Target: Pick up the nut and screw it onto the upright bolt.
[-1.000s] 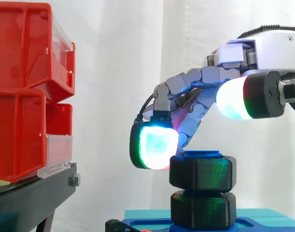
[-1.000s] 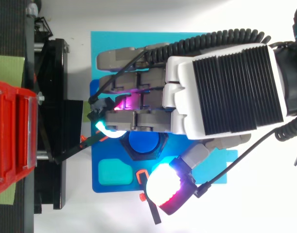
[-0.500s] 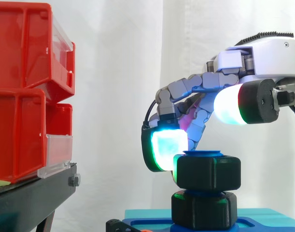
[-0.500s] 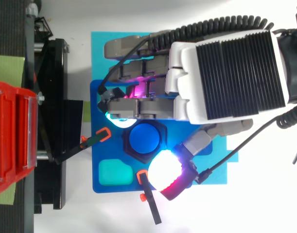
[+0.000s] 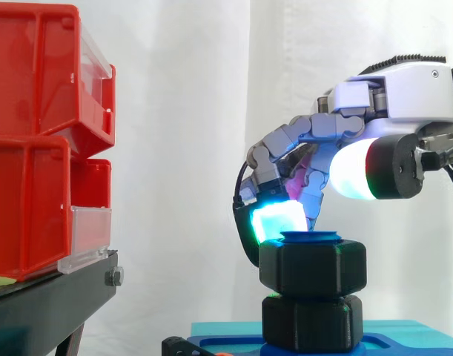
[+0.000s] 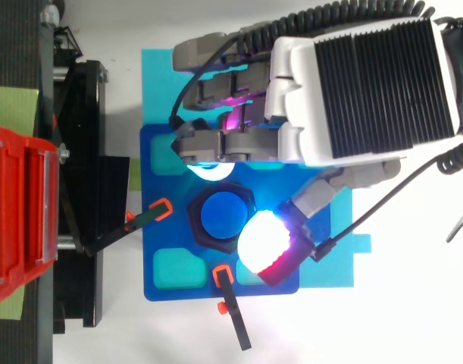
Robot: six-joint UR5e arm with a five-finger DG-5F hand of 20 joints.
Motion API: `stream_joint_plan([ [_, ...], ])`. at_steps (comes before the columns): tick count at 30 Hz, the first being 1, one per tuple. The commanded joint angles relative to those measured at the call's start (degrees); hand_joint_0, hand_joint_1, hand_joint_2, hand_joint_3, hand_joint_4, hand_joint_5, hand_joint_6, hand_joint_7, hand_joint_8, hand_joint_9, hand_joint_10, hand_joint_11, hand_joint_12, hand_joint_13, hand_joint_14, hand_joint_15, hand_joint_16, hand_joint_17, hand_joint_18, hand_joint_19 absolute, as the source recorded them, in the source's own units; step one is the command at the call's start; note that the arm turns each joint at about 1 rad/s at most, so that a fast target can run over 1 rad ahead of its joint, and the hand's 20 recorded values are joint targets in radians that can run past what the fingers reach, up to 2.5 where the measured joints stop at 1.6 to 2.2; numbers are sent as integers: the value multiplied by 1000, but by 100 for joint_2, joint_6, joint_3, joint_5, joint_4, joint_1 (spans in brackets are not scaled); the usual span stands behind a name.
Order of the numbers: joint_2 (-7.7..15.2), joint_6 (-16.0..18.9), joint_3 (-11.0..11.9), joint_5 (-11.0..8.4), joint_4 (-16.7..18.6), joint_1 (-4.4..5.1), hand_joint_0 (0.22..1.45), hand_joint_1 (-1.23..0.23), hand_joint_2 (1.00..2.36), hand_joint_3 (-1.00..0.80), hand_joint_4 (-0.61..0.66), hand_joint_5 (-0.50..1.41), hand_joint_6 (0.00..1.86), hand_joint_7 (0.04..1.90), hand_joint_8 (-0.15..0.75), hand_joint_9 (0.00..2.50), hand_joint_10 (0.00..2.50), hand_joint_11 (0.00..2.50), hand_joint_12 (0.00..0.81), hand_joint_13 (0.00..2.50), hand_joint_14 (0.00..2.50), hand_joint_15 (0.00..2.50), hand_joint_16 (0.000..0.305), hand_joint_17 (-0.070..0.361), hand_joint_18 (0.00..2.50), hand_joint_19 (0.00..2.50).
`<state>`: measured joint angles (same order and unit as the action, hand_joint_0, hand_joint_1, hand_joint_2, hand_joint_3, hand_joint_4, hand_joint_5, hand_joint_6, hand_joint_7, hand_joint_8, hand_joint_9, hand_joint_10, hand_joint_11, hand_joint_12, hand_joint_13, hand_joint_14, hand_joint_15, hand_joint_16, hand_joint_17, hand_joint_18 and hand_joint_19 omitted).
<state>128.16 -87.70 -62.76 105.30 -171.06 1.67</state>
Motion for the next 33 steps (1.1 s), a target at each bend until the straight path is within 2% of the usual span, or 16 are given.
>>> stream_joint_plan([
  [1, -2, -19, 0, 52, 2, -52, 566, -245, 1000, -500, 171, -12, 623, 1334, 289, 1111, 0, 9, 196, 858, 0, 0, 12, 26, 473, 0],
  [4, -2, -19, 0, 52, 2, -70, 564, -243, 1000, -500, 192, -2, 500, 1529, 286, 1102, 0, 8, 200, 851, 0, 0, 12, 27, 471, 0],
  [11, -2, -19, 158, 95, -94, -123, 551, -225, 1000, -500, 233, -58, 505, 1127, 277, 1013, 0, 0, 219, 789, 0, 0, 16, 37, 424, 0],
  [17, -2, -142, 413, 131, -349, -149, 544, -218, 1000, -500, 259, -91, 504, 946, 262, 928, 0, 0, 233, 729, 0, 0, 20, 44, 391, 0],
  [30, 7, -63, 431, -19, -77, 88, 531, -204, 1000, -500, 204, -129, 502, 726, 234, 769, 0, 0, 251, 607, 0, 0, 24, 54, 284, 0],
  [31, -2, -45, 422, -63, -68, 150, 530, -201, 1000, -500, 201, -132, 502, 707, 227, 732, 0, 0, 249, 583, 0, 0, 24, 54, 255, 0],
  [32, 7, -27, 308, -133, -59, 220, 529, -200, 1000, -500, 197, -135, 502, 698, 225, 725, 0, 0, 251, 582, 0, 0, 24, 55, 251, 0],
  [33, 7, -10, 255, -151, -50, 229, 527, -195, 1000, -500, 199, -138, 502, 679, 222, 707, 0, 0, 250, 555, 0, 0, 25, 56, 226, 0],
])
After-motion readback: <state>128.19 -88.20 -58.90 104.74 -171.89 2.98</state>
